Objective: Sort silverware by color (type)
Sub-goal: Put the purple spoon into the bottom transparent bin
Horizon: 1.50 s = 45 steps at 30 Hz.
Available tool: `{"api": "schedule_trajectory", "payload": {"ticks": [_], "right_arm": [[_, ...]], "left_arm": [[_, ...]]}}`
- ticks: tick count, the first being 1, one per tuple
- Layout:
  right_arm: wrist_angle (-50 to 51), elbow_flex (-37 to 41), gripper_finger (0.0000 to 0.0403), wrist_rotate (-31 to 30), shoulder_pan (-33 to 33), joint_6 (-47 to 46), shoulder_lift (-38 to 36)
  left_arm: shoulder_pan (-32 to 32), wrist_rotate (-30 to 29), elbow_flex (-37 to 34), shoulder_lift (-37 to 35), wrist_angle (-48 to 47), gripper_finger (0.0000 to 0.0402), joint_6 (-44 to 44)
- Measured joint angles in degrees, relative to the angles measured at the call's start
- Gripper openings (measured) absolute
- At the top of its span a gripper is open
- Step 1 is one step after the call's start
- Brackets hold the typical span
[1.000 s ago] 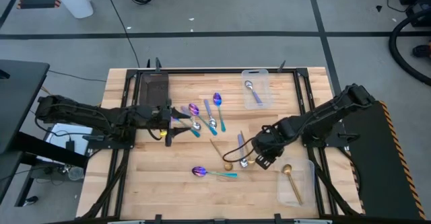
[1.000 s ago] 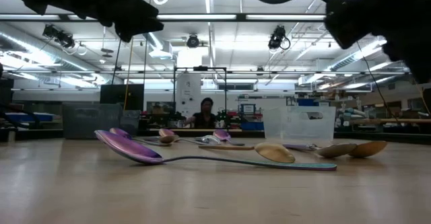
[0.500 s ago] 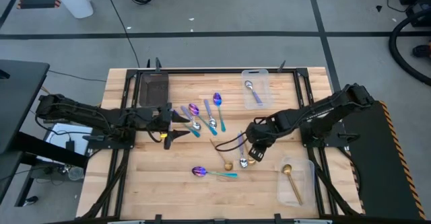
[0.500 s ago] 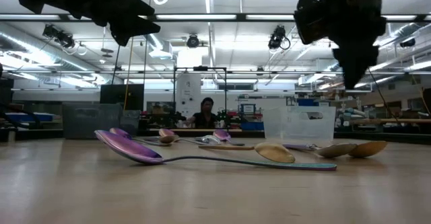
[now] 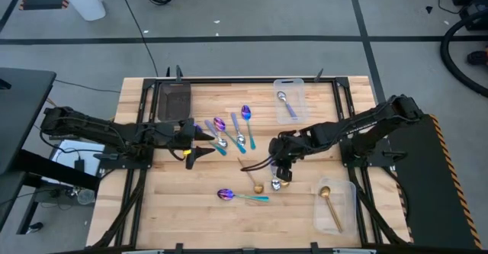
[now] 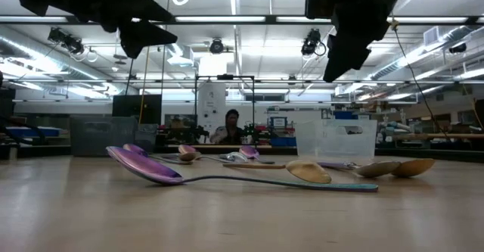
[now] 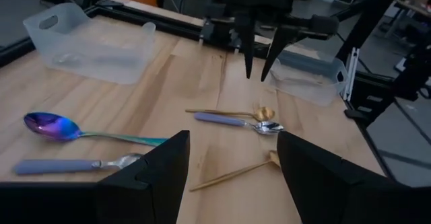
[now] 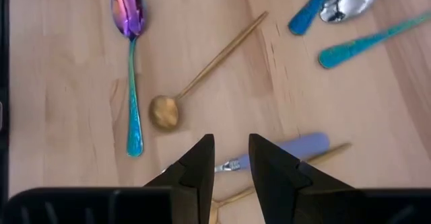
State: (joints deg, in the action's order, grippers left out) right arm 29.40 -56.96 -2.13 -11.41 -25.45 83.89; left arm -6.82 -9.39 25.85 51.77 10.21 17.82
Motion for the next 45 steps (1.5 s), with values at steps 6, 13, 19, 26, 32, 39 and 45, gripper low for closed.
{"api": "schedule_trajectory", "payload": {"ticks": [6, 13, 19, 26, 32, 39, 45], "right_arm": [[0.3, -1.8, 0.0102, 1.3, 1.5, 4.5, 4.4], [0.5, -8.4, 0.0102, 0.3, 3.1, 7.7, 9.8], [-0.5, -11.6, 0.0102, -1.8, 3.1, 7.5, 11.8], [-2.3, -11.5, 0.0102, -10.9, 0.7, 4.2, 11.7], [-1.9, -11.5, 0.0102, -18.0, -1.7, -1.2, 11.7], [-1.9, -11.5, 0.0102, -23.4, -4.6, -4.5, 11.7], [-1.8, -11.4, 0.0102, -26.4, -6.0, -7.9, 11.7]], "left_arm": [[-1.8, 0.0, 0.0, 0.0, -0.4, 0.0231, 1.5], [-4.1, 0.0, 0.1, 0.0, -7.0, 0.0231, 2.6], [-4.1, 0.0, 0.0, 0.0, -14.6, 0.0231, 3.8], [-4.1, -4.2, 0.0, 4.0, -17.5, 0.0231, 0.9], [-4.1, -9.0, 0.0, 11.2, -15.3, 0.0231, -5.4], [-4.0, -14.7, 0.0, 17.8, -9.8, 0.0231, -12.3], [-4.0, -18.9, 0.0, 23.3, -1.1, 0.0231, -17.1]]}}
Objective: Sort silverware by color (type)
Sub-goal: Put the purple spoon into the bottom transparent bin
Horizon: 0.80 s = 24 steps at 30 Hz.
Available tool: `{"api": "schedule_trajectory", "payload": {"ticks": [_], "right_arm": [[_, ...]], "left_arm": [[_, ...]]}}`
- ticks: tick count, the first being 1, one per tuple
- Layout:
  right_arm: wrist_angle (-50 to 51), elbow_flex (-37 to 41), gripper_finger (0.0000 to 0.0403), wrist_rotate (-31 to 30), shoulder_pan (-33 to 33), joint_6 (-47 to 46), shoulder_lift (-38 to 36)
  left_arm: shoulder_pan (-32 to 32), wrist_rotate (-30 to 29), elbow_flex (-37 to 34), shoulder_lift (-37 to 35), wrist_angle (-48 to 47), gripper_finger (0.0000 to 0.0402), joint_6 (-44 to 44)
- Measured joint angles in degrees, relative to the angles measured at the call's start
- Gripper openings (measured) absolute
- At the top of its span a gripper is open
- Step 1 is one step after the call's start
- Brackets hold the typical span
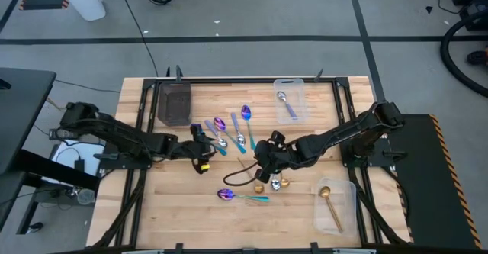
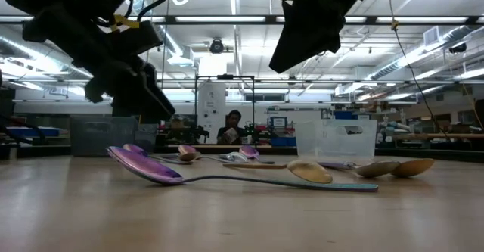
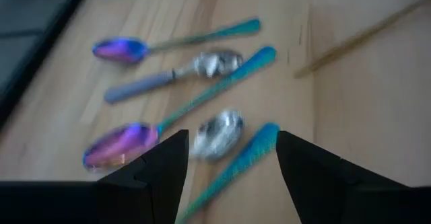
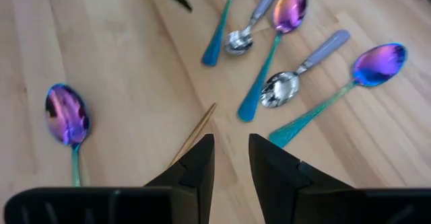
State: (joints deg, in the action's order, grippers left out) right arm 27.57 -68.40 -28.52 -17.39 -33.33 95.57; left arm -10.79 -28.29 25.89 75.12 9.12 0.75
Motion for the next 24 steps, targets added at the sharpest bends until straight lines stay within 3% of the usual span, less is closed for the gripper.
{"api": "schedule_trajectory", "payload": {"ticks": [8, 16, 24], "right_arm": [[0.0, 0.0, 0.0102, -6.5, -1.7, -2.7, 0.0], [0.0, 0.0, 0.0103, -7.5, -1.8, -5.0, 0.0], [-0.1, 0.0, 0.0102, -8.1, -1.8, -5.7, 0.0]], "left_arm": [[0.0, -1.7, 0.0, 8.3, 8.8, 0.0221, -5.9], [0.1, -3.1, 0.0, 15.0, 14.2, 0.0188, -12.3], [0.1, -4.2, 0.0, 20.9, 22.7, 0.0182, -19.1]]}}
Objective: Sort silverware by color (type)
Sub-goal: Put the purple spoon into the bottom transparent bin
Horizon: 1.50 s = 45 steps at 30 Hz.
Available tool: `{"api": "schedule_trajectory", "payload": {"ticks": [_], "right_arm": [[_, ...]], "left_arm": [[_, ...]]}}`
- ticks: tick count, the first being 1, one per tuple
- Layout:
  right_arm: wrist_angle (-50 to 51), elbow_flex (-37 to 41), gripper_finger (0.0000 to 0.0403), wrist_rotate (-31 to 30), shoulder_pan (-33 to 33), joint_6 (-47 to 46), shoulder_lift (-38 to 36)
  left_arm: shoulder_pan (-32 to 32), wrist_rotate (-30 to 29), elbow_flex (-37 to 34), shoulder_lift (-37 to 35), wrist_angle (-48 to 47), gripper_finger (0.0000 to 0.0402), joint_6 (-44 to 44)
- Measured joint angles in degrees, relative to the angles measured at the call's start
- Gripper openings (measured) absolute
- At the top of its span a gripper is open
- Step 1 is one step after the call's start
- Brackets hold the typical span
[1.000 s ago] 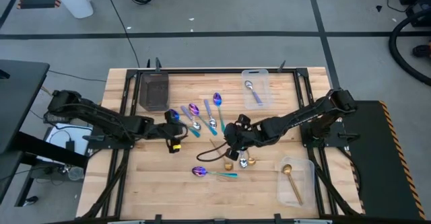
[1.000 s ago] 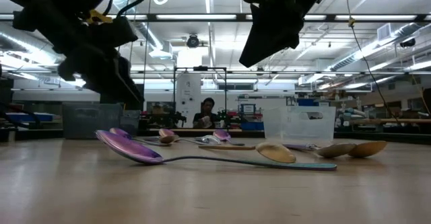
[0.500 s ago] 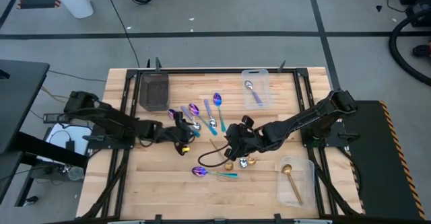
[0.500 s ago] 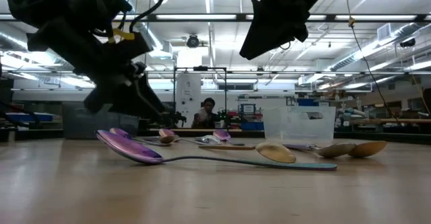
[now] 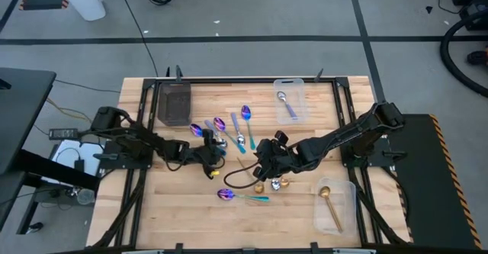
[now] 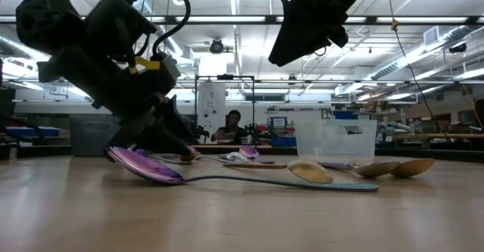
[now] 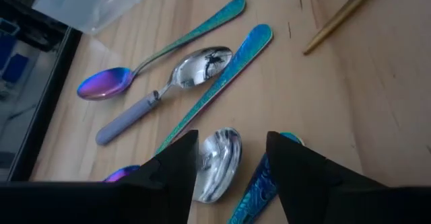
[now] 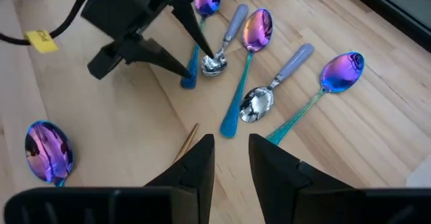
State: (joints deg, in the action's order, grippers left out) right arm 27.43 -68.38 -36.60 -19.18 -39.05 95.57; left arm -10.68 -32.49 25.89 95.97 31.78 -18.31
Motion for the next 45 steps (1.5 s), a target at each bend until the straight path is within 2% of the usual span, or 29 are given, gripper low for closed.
{"api": "schedule_trajectory", "payload": {"ticks": [8, 15, 26, 33, 40, 45], "right_arm": [[-0.4, 0.0, 0.0102, 0.0, 0.0, -0.4, 0.0], [-1.3, 0.0, 0.0102, 0.0, 0.0, -0.4, 0.0], [-1.7, 0.0, 0.0102, 0.1, 0.0, 0.0, 0.0], [-1.7, 0.0, 0.0102, 0.1, 0.0, 1.9, 0.0], [-1.7, 0.0, 0.0102, -0.1, 0.5, 3.2, 0.0], [-1.8, 0.0, 0.0102, -4.8, -0.5, 3.8, 0.0]], "left_arm": [[2.3, 0.5, 0.2, 2.3, 1.8, 0.017, -0.3], [4.7, 6.0, 0.2, 2.3, 0.8, 0.0111, 0.0], [5.6, 6.8, 0.2, 2.3, -1.2, 0.0013, -0.4], [4.1, 6.1, -0.1, -0.4, -2.7, 0.0008, -0.2], [2.7, 6.7, 0.3, -6.8, -4.1, 0.0006, 4.0], [1.0, 6.9, 0.4, -12.5, -5.1, 0.0005, 7.9]]}}
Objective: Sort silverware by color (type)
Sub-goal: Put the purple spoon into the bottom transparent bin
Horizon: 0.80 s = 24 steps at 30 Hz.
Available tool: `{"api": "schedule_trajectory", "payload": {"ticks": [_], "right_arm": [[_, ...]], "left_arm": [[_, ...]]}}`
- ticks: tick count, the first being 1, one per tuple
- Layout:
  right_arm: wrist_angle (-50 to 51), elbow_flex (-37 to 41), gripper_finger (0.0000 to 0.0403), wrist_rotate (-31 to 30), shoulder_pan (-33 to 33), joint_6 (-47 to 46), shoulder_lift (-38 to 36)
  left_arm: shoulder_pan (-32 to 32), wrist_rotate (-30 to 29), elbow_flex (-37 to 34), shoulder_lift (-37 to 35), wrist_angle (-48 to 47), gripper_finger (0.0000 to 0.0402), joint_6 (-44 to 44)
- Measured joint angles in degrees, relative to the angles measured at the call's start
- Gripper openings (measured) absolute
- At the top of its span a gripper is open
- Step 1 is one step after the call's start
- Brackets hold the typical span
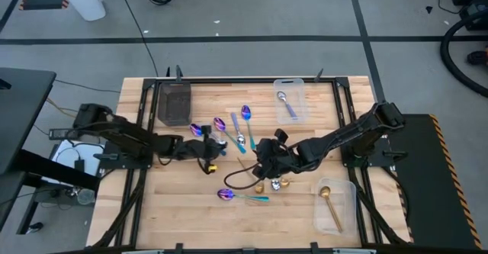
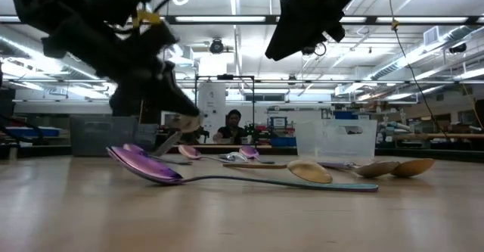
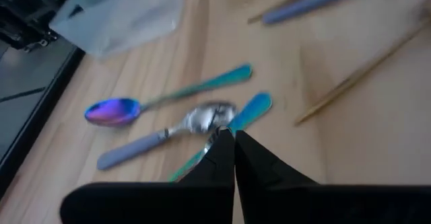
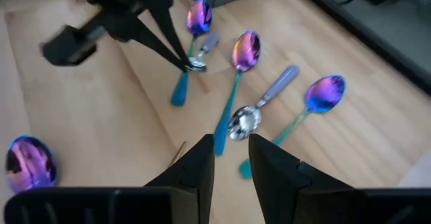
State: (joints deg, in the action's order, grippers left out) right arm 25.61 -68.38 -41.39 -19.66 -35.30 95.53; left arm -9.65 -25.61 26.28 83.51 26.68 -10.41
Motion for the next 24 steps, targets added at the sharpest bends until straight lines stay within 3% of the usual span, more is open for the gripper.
{"api": "schedule_trajectory", "payload": {"ticks": [5, 24], "right_arm": [[-0.3, 0.0, 0.0102, -3.6, -0.7, 3.3, 0.0], [-10.2, 0.0, 0.0102, -0.6, 1.1, 15.8, 0.0]], "left_arm": [[-2.5, 0.0, 0.1, -6.4, -0.2, 0.0005, 1.2], [-6.5, -0.1, 0.1, -23.5, 0.9, 0.0005, 5.4]]}}
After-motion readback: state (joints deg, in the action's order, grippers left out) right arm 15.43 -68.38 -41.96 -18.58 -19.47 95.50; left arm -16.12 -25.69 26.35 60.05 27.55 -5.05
